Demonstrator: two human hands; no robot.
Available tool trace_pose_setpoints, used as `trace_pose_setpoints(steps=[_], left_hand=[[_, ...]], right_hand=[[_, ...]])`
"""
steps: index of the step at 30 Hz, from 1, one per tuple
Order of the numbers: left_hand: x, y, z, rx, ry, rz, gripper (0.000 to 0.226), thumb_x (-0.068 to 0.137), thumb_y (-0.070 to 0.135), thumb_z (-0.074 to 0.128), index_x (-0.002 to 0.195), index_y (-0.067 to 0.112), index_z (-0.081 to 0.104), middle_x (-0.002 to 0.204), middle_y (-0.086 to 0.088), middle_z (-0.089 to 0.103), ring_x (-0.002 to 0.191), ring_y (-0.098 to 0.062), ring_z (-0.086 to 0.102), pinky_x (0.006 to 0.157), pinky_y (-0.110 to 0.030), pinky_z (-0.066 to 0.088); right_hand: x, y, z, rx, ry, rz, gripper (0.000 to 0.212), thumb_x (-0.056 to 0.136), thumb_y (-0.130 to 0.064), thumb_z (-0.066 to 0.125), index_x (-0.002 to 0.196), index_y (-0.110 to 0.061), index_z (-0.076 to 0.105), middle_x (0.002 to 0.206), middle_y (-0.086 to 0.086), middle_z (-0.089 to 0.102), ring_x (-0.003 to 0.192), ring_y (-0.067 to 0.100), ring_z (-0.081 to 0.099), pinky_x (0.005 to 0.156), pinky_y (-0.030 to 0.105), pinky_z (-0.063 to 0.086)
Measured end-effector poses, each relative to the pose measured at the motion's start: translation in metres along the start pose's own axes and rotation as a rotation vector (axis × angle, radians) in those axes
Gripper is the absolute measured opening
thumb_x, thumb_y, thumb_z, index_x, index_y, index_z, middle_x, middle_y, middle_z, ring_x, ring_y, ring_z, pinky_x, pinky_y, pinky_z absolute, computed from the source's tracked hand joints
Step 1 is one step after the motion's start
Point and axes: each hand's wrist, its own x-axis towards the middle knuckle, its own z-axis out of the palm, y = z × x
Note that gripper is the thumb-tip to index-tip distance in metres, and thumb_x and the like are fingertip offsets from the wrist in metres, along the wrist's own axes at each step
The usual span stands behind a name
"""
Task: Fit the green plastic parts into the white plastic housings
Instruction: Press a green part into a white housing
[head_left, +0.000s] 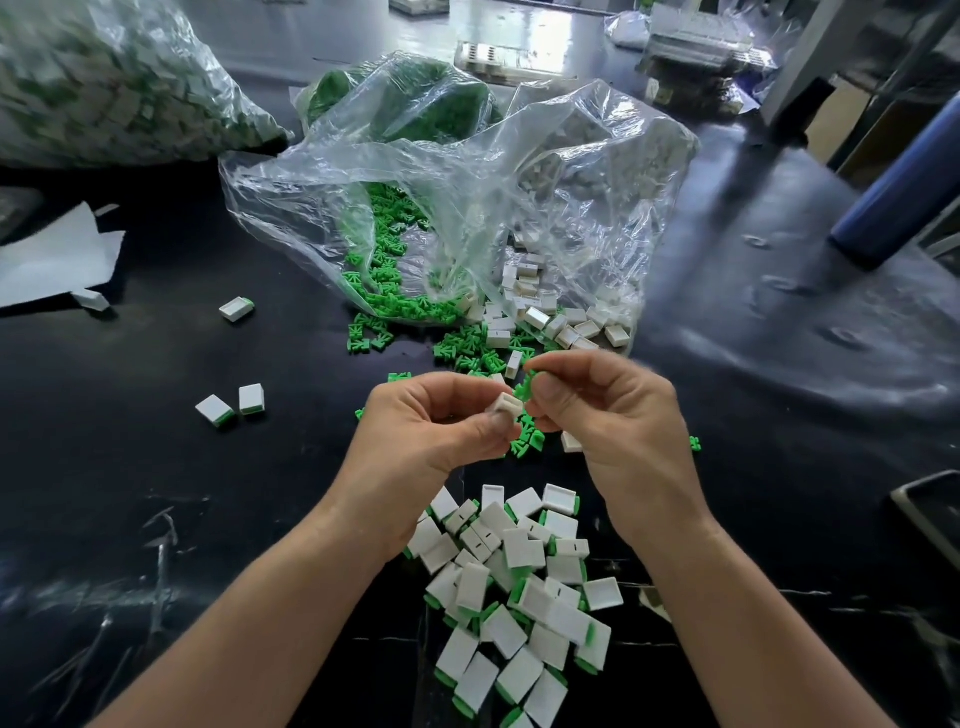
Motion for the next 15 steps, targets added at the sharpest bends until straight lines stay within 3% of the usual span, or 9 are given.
trace_pose_setpoints(steps=[8,15], left_hand=[[-0.0024,0.0017,0.0018,0.078,0.012,0.029,0.019,0.057,0.012,0.069,0.076,0.011,0.070,0.065,-0.003,0.070,0.060,-0.012,0.065,0.055,-0.021,0.055],[-0.0024,0.0015,0.0031,0.076,0.022,0.061,0.015,0.069,-0.005,0.068,0.079,0.005,0.069,0.068,-0.007,0.071,0.063,-0.016,0.066,0.057,-0.022,0.056]], right_hand=[[-0.0009,0.0008,0.0019,-0.041,-0.047,-0.020,0.013,0.079,-0.004,0.065,0.080,-0.016,0.068,0.066,-0.008,0.069,0.062,0.001,0.062,0.060,0.012,0.047],[-0.0017,0.0027,0.0017,-0.122,0.005,-0.012,0.017,0.080,-0.007,0.066,0.079,-0.023,0.068,0.068,-0.007,0.070,0.063,0.008,0.066,0.061,0.018,0.053]])
